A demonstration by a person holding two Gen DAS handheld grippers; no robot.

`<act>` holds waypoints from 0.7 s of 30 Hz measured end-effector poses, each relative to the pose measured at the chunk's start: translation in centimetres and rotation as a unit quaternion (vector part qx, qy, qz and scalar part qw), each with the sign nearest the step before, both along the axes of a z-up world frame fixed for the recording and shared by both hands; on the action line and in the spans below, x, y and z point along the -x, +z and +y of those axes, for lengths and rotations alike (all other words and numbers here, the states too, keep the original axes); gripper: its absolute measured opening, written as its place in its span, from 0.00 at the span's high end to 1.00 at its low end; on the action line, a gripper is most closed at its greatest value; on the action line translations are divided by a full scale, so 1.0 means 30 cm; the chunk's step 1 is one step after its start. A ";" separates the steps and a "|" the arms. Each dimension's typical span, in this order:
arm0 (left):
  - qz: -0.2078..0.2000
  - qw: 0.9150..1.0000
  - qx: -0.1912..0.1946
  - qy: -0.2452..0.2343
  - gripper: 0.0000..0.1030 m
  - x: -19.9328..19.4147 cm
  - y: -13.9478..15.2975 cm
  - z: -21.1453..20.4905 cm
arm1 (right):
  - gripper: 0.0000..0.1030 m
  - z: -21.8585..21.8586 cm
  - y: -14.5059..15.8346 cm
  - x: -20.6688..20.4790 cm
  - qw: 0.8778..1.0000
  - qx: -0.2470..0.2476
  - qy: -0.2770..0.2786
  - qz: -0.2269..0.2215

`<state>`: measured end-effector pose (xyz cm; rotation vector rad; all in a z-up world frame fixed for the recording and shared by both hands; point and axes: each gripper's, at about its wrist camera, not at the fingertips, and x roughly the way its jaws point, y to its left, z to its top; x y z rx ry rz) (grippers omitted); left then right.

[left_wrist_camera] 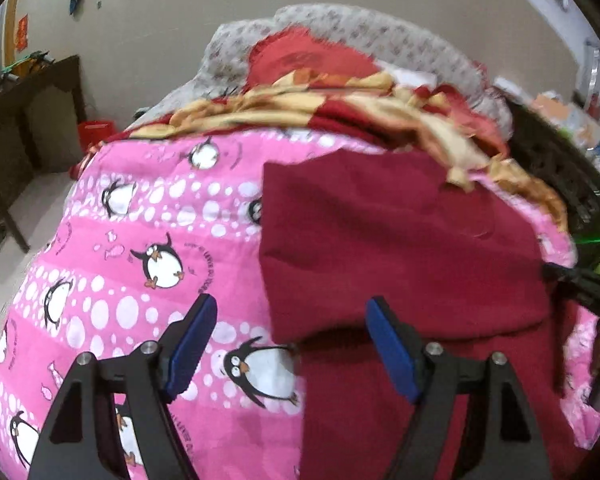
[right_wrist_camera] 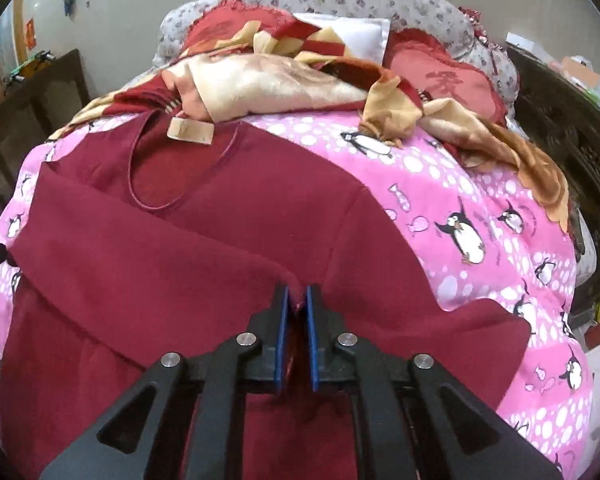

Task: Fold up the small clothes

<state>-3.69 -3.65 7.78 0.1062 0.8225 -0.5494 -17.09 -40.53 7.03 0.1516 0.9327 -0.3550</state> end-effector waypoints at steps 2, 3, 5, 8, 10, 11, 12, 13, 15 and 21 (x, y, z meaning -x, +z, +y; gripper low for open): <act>-0.013 1.000 -0.010 0.000 0.21 0.014 0.024 0.015 | 0.66 -0.003 0.004 0.015 1.000 0.005 0.002 0.003; -0.016 1.000 -0.011 0.002 0.21 0.011 0.033 0.021 | 0.64 -0.008 0.010 0.020 1.000 0.004 -0.001 0.007; -0.013 1.000 -0.006 0.006 0.21 -0.008 0.033 0.019 | 0.57 -0.010 0.037 0.034 1.000 0.001 -0.021 -0.004; 0.000 1.000 -0.002 0.013 0.21 -0.055 0.001 -0.022 | 0.50 0.011 0.088 0.055 0.997 -0.041 -0.020 -0.056; 0.013 1.000 -0.012 0.012 0.21 -0.077 -0.038 -0.059 | 0.49 0.035 0.081 0.037 0.995 -0.084 0.003 -0.061; 0.022 1.000 -0.020 0.010 0.21 -0.086 -0.064 -0.079 | 0.49 0.046 0.063 0.019 0.994 -0.092 0.013 -0.051; 0.033 0.999 -0.035 0.009 0.21 -0.096 -0.102 -0.103 | 0.49 0.055 0.037 -0.003 0.996 -0.081 0.018 -0.037; 0.044 0.998 -0.052 0.013 0.21 -0.105 -0.140 -0.117 | 0.49 0.054 0.009 -0.022 0.998 -0.055 0.012 -0.021; 0.066 0.996 -0.063 0.015 0.21 -0.118 -0.192 -0.129 | 0.50 0.022 -0.046 -0.045 1.000 -0.027 -0.015 0.003; 0.051 0.997 -0.062 0.017 0.18 -0.101 -0.185 -0.122 | 0.64 -0.015 -0.002 0.027 0.997 -0.067 -0.026 -0.022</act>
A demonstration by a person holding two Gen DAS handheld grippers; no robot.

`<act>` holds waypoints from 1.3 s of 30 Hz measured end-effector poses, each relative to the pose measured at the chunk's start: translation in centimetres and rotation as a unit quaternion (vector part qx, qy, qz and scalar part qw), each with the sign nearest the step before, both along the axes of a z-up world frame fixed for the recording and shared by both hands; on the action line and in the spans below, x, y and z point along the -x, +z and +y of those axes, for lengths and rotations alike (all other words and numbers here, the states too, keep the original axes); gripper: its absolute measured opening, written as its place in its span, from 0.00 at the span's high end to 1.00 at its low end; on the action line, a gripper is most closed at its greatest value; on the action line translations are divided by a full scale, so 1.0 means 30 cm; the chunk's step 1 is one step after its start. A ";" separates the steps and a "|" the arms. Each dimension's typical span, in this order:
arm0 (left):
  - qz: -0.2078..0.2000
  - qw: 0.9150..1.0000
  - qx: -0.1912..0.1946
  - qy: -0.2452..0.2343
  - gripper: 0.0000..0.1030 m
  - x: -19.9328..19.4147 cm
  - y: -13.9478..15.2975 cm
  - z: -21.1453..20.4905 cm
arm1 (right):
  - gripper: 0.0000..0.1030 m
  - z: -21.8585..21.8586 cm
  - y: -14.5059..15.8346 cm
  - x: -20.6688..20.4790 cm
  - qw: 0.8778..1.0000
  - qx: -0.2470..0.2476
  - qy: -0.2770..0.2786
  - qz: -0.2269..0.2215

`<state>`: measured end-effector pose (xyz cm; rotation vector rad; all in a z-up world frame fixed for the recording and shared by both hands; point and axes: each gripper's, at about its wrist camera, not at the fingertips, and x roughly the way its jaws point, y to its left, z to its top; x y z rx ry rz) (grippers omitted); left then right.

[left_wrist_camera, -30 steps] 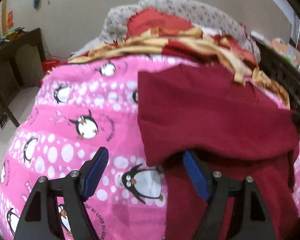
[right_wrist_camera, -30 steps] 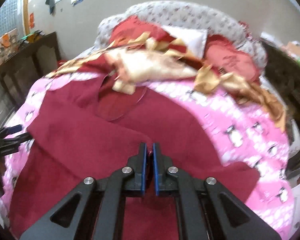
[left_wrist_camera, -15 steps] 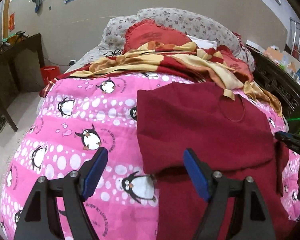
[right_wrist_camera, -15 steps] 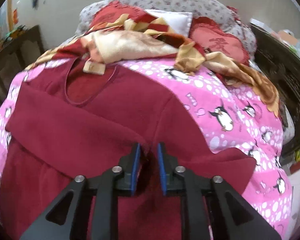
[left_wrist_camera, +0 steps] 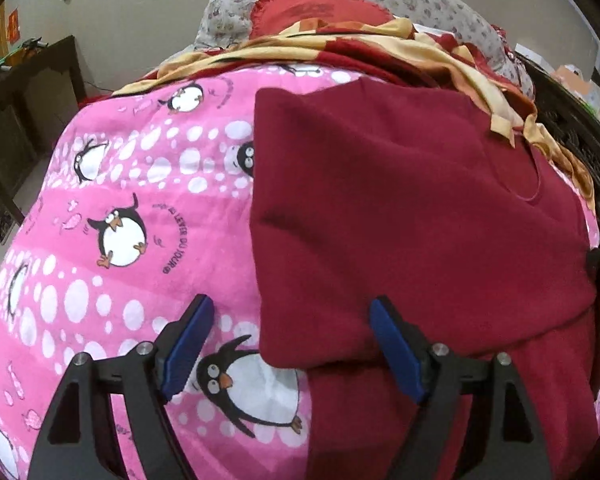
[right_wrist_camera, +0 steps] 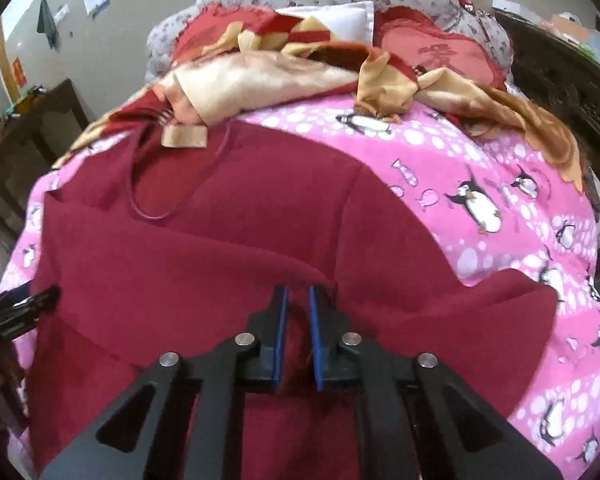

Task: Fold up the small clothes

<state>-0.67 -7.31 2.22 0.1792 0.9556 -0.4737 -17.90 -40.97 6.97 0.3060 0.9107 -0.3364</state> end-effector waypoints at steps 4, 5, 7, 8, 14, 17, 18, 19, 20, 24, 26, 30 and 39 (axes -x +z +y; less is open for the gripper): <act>-0.005 1.000 0.004 0.013 0.18 0.014 0.023 0.004 | 0.51 0.051 -0.035 0.027 0.999 -0.020 0.029 0.008; -0.011 1.000 0.001 0.017 0.18 0.024 0.029 0.003 | 0.51 0.054 -0.064 0.016 0.999 -0.017 0.027 0.025; -0.010 1.000 -0.003 0.016 0.18 0.042 0.039 0.001 | 0.51 0.062 -0.117 0.004 0.999 0.004 0.025 0.046; -0.010 1.000 -0.003 0.016 0.18 0.049 0.043 0.001 | 0.51 0.069 -0.109 0.009 0.999 0.011 0.025 0.040; -0.023 1.000 -0.005 0.006 0.18 0.109 0.086 -0.011 | 0.49 0.101 -0.023 0.077 1.000 0.004 0.025 0.019; -0.030 1.000 -0.007 0.003 0.18 0.134 0.105 -0.017 | 0.46 0.106 -0.041 0.093 0.999 -0.008 0.027 0.018; -0.029 1.000 -0.006 0.004 0.18 0.140 0.110 -0.019 | 0.46 0.106 -0.068 0.088 0.999 -0.012 0.026 0.029; -0.029 1.000 -0.005 0.004 0.18 0.147 0.114 -0.019 | 0.46 0.108 -0.089 0.084 0.999 -0.012 0.025 0.041; -0.029 1.000 -0.005 0.004 0.18 0.154 0.120 -0.019 | 0.46 0.104 -0.112 0.081 0.998 -0.014 0.024 0.053; -0.038 0.999 -0.002 0.001 0.18 0.191 0.145 -0.021 | 0.46 0.100 -0.064 0.132 0.999 -0.037 0.016 0.026; -0.040 0.999 -0.001 -0.004 0.18 0.204 0.151 -0.028 | 0.44 0.099 -0.024 0.172 0.999 -0.050 0.016 0.005; -0.037 0.999 0.002 -0.008 0.18 0.228 0.154 -0.048 | 0.43 0.099 0.019 0.235 0.999 -0.038 0.008 -0.005; -0.027 0.999 0.013 -0.016 0.18 0.284 0.158 -0.069 | 0.42 0.079 0.032 0.352 0.998 -0.052 -0.013 -0.013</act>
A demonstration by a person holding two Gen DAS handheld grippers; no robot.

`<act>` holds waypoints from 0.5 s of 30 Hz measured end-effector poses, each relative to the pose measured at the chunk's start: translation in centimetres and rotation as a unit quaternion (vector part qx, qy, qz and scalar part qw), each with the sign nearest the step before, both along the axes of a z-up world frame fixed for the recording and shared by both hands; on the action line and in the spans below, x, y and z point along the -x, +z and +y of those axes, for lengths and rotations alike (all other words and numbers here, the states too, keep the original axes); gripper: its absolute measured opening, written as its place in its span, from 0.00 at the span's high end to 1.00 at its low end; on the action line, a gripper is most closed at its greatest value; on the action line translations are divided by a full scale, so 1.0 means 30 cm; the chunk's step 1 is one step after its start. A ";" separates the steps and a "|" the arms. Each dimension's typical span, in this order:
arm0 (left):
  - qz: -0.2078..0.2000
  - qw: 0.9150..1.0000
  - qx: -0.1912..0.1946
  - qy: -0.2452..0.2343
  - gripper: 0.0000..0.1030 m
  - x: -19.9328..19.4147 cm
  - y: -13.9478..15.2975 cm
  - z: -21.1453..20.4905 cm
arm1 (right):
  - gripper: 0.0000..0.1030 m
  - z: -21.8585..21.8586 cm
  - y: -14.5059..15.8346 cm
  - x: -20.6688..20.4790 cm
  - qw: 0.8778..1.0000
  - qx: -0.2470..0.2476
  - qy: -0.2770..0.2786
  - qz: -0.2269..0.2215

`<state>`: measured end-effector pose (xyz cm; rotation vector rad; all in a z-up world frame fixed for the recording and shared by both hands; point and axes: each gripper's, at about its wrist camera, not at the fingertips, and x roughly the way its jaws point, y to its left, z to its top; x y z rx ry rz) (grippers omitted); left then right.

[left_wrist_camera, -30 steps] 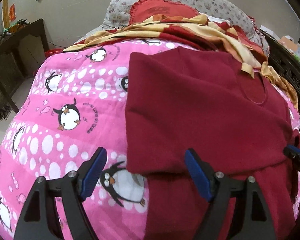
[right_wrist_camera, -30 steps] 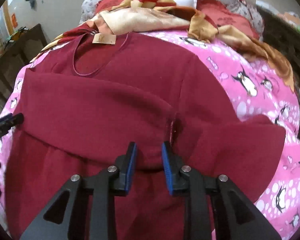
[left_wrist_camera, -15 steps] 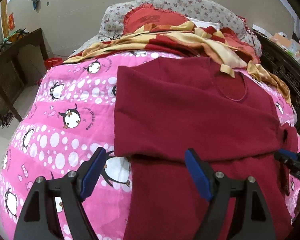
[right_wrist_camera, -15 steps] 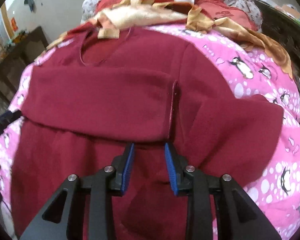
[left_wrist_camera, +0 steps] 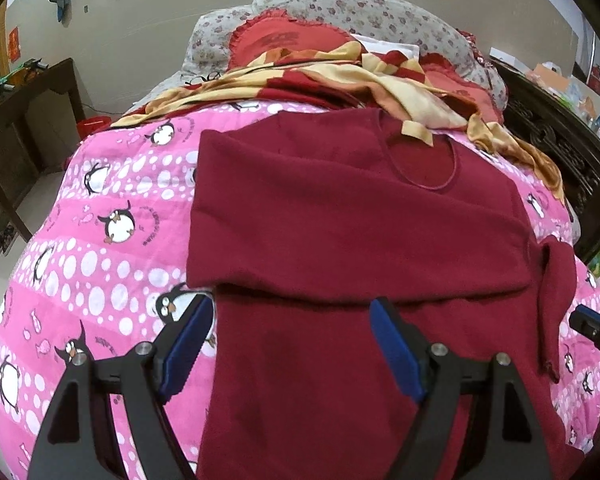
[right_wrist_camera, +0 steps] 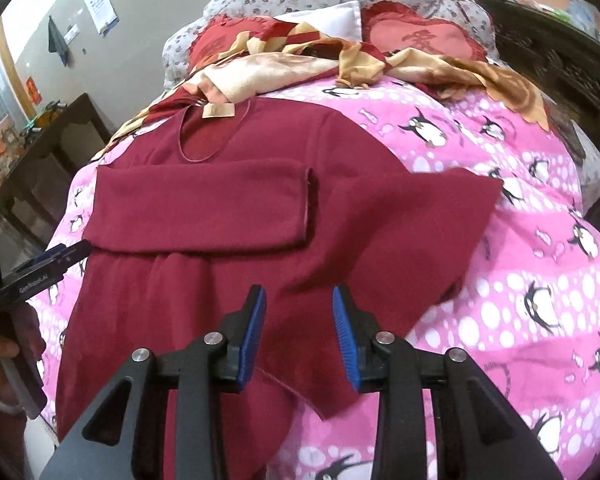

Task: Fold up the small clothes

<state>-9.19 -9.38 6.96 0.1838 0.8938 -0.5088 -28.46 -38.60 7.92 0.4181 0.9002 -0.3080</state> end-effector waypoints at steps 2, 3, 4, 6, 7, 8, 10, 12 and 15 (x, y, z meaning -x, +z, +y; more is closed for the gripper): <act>0.006 1.000 0.004 0.000 0.18 0.012 -0.005 0.005 | 0.42 -0.009 0.003 0.028 1.000 0.004 -0.006 -0.001; 0.009 1.000 0.005 -0.001 0.18 0.020 -0.009 0.008 | 0.42 -0.014 0.004 0.039 1.000 0.006 -0.010 -0.001; 0.012 1.000 0.004 -0.002 0.18 0.026 -0.015 0.010 | 0.42 -0.024 0.005 0.058 1.000 0.007 -0.016 -0.001; 0.017 1.000 0.003 -0.003 0.18 0.037 -0.031 0.014 | 0.42 -0.040 0.004 0.084 1.000 0.006 -0.024 -0.001; 0.021 1.000 0.001 -0.003 0.18 0.046 -0.043 0.017 | 0.42 -0.048 0.003 0.097 1.000 0.006 -0.029 -0.001; 0.025 1.000 -0.001 -0.003 0.18 0.055 -0.057 0.019 | 0.42 -0.057 0.000 0.112 0.999 0.004 -0.033 0.000; 0.034 0.999 -0.010 -0.006 0.18 0.073 -0.089 0.021 | 0.42 -0.067 -0.013 0.136 0.999 -0.001 -0.039 0.005; 0.044 0.999 -0.023 -0.014 0.18 0.092 -0.130 0.017 | 0.42 -0.076 -0.034 0.157 0.999 -0.008 -0.042 0.010; 0.043 0.998 -0.047 -0.022 0.18 0.119 -0.179 0.006 | 0.42 -0.089 -0.071 0.181 0.998 -0.022 -0.054 0.018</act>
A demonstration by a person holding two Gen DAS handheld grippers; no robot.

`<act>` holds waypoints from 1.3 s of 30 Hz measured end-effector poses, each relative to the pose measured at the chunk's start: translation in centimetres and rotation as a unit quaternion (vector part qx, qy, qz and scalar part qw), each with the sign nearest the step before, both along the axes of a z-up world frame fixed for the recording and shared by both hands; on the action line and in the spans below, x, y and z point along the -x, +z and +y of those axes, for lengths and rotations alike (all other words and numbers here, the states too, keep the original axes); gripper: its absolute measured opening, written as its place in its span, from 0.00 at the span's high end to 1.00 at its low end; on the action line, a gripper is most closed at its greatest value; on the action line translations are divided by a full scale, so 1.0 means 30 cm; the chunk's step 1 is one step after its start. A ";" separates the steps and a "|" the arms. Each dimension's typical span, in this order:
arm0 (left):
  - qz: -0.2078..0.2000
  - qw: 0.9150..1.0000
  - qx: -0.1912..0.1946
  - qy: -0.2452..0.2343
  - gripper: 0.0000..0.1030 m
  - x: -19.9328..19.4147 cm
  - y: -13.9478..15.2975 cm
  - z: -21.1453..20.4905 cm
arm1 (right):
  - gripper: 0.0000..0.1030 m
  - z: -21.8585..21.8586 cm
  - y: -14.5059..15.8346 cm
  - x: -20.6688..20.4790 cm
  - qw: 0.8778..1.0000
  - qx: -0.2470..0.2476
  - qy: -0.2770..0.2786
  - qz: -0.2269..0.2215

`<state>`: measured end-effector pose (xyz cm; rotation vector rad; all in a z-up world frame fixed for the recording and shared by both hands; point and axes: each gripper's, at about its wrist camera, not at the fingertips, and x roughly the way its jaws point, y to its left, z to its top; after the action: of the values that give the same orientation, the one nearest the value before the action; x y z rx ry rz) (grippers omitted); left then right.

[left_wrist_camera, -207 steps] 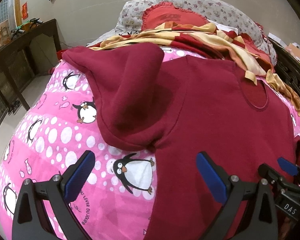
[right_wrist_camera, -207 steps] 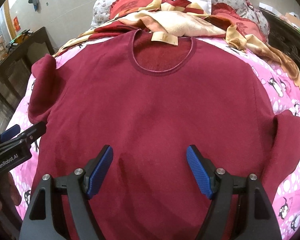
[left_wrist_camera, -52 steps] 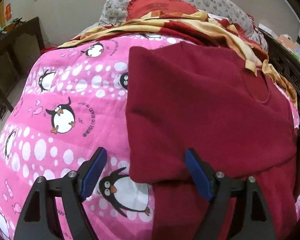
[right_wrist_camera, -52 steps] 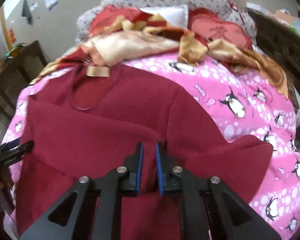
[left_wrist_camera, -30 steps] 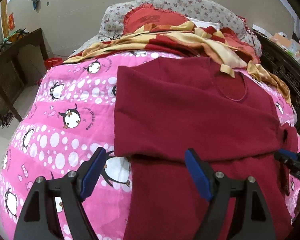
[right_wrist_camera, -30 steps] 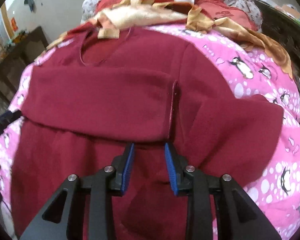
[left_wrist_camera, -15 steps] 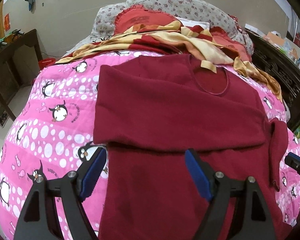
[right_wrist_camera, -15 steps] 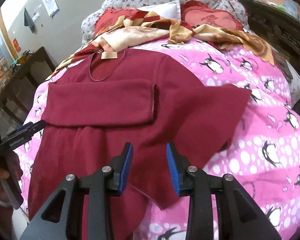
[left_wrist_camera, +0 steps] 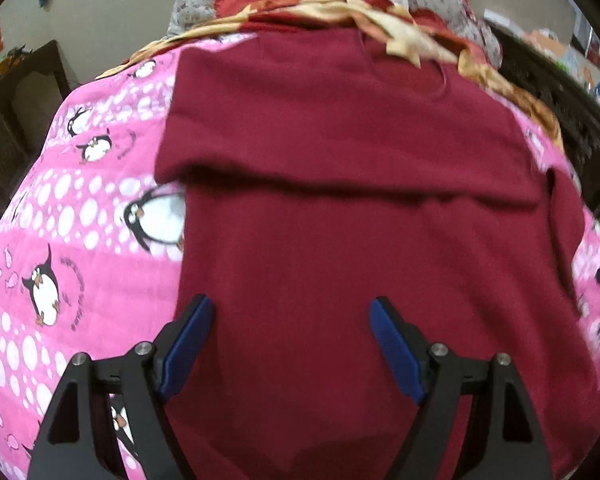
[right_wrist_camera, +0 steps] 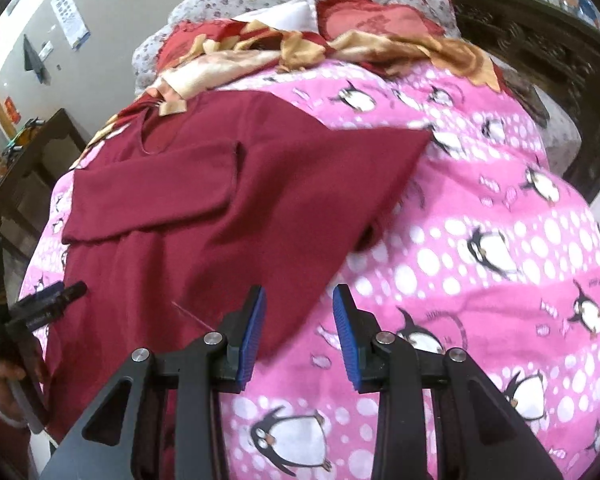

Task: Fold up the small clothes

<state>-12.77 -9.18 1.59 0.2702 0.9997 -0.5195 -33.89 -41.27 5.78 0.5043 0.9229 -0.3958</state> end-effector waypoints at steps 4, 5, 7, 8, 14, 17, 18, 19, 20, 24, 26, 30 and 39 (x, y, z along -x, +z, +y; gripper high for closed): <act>-0.006 1.000 -0.002 0.000 0.17 0.014 0.002 0.000 | 0.42 -0.017 -0.031 0.017 0.999 -0.031 -0.014 -0.001; -0.002 1.000 0.001 0.003 0.17 0.013 0.009 0.007 | 0.42 -0.016 -0.029 0.017 0.999 -0.035 -0.014 -0.003; 0.003 1.000 0.019 0.005 0.17 0.019 0.035 0.027 | 0.42 -0.003 -0.009 0.020 0.999 -0.035 -0.007 -0.014; 0.003 1.000 0.026 0.004 0.17 0.024 0.049 0.037 | 0.42 0.009 0.007 0.022 0.999 -0.037 0.003 -0.022; -0.003 1.000 0.018 -0.006 0.17 0.084 0.099 0.151 | 0.38 0.112 0.036 0.045 0.992 -0.091 0.088 -0.030; 0.009 1.000 0.021 -0.003 0.17 0.115 0.116 0.246 | 0.38 0.165 0.005 0.081 0.987 -0.109 0.115 -0.014; 0.014 1.000 0.021 -0.001 0.17 0.126 0.122 0.283 | 0.38 0.183 -0.004 0.096 0.986 -0.114 0.125 -0.010; 0.020 1.000 0.022 0.002 0.17 0.135 0.126 0.320 | 0.38 0.198 -0.008 0.111 0.983 -0.120 0.135 -0.010; 0.026 0.999 0.024 0.005 0.17 0.143 0.130 0.346 | 0.38 0.207 -0.005 0.125 0.982 -0.124 0.143 -0.013; 0.083 0.995 0.056 0.023 0.17 0.173 0.119 0.464 | 0.36 0.225 0.027 0.193 0.971 -0.151 0.178 -0.058; 0.118 0.989 0.078 0.034 0.17 0.186 0.101 0.500 | 0.27 0.234 0.027 0.217 0.965 -0.163 0.190 -0.077; 0.132 0.989 0.060 0.021 0.17 0.226 0.056 0.499 | 0.24 0.282 -0.022 0.203 0.964 -0.146 0.217 -0.046; 0.124 0.989 0.036 -0.072 0.86 0.288 0.067 0.398 | 0.63 0.366 0.039 0.189 0.946 -0.143 0.281 -0.069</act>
<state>-21.40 2.75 3.60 0.2185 1.2052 -0.7322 -39.56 -30.30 6.94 0.4995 0.9478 0.2936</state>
